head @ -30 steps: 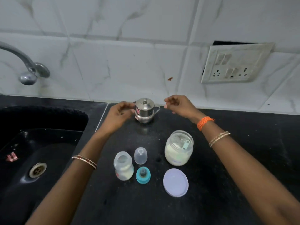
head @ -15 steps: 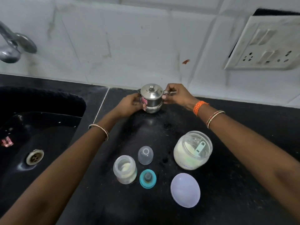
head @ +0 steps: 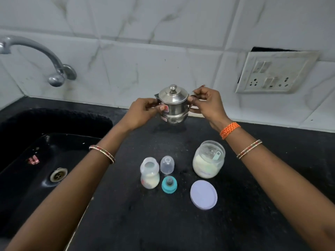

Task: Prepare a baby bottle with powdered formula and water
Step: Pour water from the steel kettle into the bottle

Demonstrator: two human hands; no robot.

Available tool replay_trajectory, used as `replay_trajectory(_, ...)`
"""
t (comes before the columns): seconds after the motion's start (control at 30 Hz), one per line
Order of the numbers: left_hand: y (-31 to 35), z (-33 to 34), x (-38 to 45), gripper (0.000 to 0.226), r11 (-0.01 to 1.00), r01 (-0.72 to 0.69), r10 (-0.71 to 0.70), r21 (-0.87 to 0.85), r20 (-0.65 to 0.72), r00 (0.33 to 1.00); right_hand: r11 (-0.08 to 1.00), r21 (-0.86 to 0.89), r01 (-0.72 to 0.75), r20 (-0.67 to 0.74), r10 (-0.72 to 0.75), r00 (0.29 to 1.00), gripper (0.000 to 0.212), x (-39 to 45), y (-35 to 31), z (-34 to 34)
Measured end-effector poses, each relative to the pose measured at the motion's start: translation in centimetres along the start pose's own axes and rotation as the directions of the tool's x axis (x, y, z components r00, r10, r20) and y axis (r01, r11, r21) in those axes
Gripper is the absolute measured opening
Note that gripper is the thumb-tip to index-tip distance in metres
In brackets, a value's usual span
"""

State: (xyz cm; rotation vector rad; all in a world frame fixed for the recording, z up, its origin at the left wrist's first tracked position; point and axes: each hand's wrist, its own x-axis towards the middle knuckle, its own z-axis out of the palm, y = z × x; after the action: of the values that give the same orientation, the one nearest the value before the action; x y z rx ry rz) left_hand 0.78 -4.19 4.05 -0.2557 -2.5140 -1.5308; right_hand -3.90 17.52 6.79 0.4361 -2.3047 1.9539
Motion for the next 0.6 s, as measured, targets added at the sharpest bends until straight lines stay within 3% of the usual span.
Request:
replay_trajectory(0.1, 1.1, -0.4, -3.7, 0.028, 0.986, 0.064, -0.052, -0.156, 0.078, 0.996, 1.000, -0.014, 0.017, -0.012, -0.017, 1.000, 0.013, -3.5, -1.2, 0.0)
replay_trajectory(0.37, -6.7, 2.2, -15.5, 0.047, 0.929, 0.250, -0.304, -0.274, -0.177, 0.936, 0.992, -0.120, -0.040, 0.072, 0.049, 0.996, 0.022, -9.7, 0.0, -0.3)
replay_trajectory(0.6, -9.7, 5.7, -19.2, 0.055, 0.953, 0.260, -0.284, -0.152, -0.166, 0.944, 0.944, -0.314, 0.101, 0.187, -0.043, 0.981, 0.011, -9.8, -0.7, -0.9)
